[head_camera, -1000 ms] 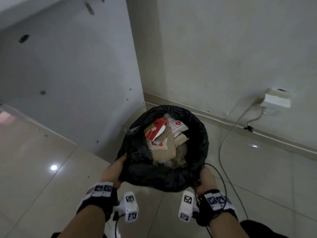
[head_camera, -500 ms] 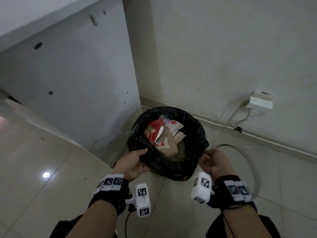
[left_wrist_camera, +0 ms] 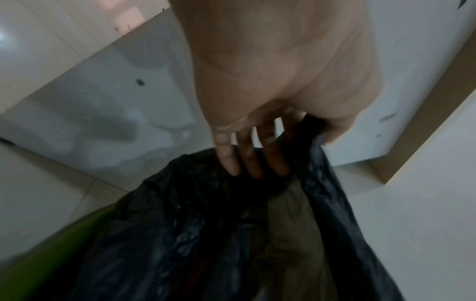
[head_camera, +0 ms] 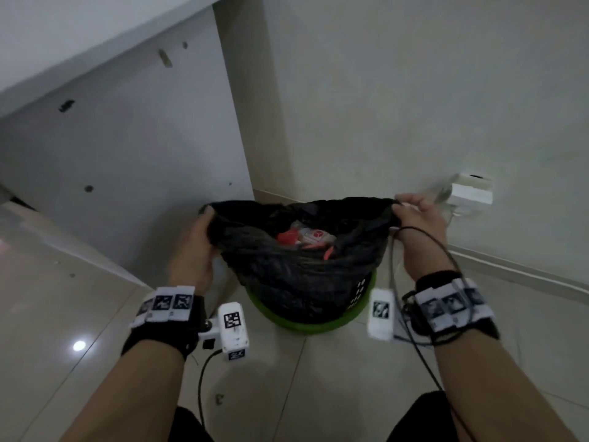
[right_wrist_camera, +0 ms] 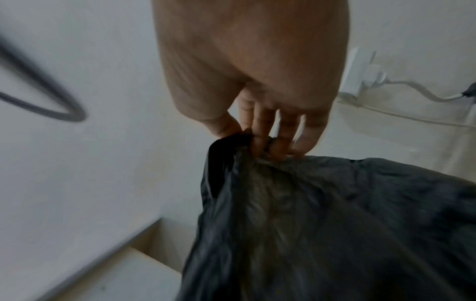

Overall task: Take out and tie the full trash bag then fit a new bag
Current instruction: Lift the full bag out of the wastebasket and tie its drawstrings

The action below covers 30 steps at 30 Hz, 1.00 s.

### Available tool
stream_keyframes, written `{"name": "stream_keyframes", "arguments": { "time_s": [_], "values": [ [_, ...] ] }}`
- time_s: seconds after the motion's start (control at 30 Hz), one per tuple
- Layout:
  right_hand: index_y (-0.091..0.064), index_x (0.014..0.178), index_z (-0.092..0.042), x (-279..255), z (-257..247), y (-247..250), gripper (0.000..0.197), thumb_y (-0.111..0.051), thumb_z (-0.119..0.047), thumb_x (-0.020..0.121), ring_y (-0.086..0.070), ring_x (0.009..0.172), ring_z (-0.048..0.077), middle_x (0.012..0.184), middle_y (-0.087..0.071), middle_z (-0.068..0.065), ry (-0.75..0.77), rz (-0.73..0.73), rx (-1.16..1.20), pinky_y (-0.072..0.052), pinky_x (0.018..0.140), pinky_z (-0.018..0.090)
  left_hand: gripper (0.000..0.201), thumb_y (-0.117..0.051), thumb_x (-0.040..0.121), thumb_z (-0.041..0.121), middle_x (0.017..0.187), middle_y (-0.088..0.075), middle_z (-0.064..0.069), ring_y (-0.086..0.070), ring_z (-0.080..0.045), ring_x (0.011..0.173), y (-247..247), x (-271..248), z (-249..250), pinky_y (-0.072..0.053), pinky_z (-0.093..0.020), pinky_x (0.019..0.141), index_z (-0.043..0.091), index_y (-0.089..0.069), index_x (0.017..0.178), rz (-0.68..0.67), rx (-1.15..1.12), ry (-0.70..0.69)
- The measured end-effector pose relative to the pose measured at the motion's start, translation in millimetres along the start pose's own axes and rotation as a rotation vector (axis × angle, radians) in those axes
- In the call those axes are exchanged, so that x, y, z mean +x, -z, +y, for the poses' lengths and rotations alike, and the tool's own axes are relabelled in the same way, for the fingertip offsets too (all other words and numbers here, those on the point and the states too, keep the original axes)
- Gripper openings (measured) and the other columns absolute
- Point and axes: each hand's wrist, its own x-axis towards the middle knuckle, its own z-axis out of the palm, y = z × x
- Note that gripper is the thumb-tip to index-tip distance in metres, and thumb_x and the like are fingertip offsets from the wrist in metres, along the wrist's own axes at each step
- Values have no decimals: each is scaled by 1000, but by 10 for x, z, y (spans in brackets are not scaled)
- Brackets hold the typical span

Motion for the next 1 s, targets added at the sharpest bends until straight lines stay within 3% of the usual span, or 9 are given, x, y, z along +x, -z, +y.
{"name": "stream_keyframes", "arguments": {
  "time_s": [0.07, 0.13, 0.27, 0.4, 0.5, 0.6, 0.7, 0.87, 1.0],
  "values": [
    [-66, 90, -20, -264, 398, -56, 13, -66, -33, 91, -66, 85, 22, 87, -69, 3, -56, -18, -187, -53, 82, 39, 34, -67, 90, 41, 117, -69, -4, -64, -27, 114, -62, -60, -233, -48, -35, 98, 21, -67, 117, -82, 312, 20],
    [-67, 115, -19, -584, 844, -162, 48, -60, -57, 85, -64, 110, 26, 116, -70, 7, -219, -108, -324, -50, 101, 46, 29, -64, 94, 23, 120, -66, -12, -60, -30, 118, -150, -124, -589, -43, -26, 94, 10, -65, 120, -248, 678, -7],
    [-46, 143, -21, -762, 1198, -174, 69, -47, -67, 91, -43, 137, 31, 148, -47, 8, -253, -170, -616, -39, 112, 45, 51, -54, 93, 50, 135, -59, -7, -54, -28, 125, -133, -253, -871, -40, -24, 95, 15, -60, 130, -347, 1277, -126],
    [-65, 119, -21, -259, 971, 192, 63, -49, -72, 85, -61, 116, 29, 123, -67, 7, -116, -140, -694, -47, 93, 33, 72, -41, 77, 84, 76, -72, 5, -72, -27, 73, -64, -433, -677, -51, -31, 65, 16, -65, 72, -551, 1007, 67],
    [-65, 119, -20, -24, 860, 432, 68, -56, -75, 80, -57, 119, 29, 122, -67, 6, 19, -131, -902, -46, 99, 38, 70, -41, 92, 67, 53, -62, -1, -61, -28, 53, -59, -319, -550, -47, -32, 57, 7, -53, 56, -192, 897, -54],
    [-56, 132, -20, -9, 1017, 533, 82, -59, -78, 73, -50, 127, 36, 138, -55, 8, -26, -134, -1030, -44, 106, 49, 47, -46, 97, 50, 76, -61, -6, -64, -31, 88, -78, -7, -687, -44, -35, 73, 8, -57, 77, 0, 823, -79],
    [-46, 139, -19, -93, 1243, 563, 76, -62, -63, 78, -43, 130, 45, 151, -36, 9, -170, -185, -1099, -40, 107, 55, 47, -52, 92, 53, 121, -64, -9, -59, -33, 119, -211, 98, -1016, -46, -32, 96, 13, -62, 116, -116, 719, 285],
    [-42, 143, -18, -177, 1252, 475, 59, -55, -40, 90, -21, 143, 46, 163, -17, 3, -257, -126, -1139, -16, 116, 62, 54, -75, 71, 63, 102, -67, -15, -64, -36, 106, -331, -31, -1353, -53, -51, 94, 14, -69, 93, -224, 338, 710],
    [-62, 122, -13, -92, 1209, 434, 35, -47, -20, 92, -40, 133, 46, 147, -45, 12, -175, -30, -968, -28, 112, 59, 35, -70, 86, 36, 122, -66, -11, -65, -33, 107, -318, 193, -1175, -55, -44, 92, 7, -67, 107, -161, 399, 539]
  ]
}}
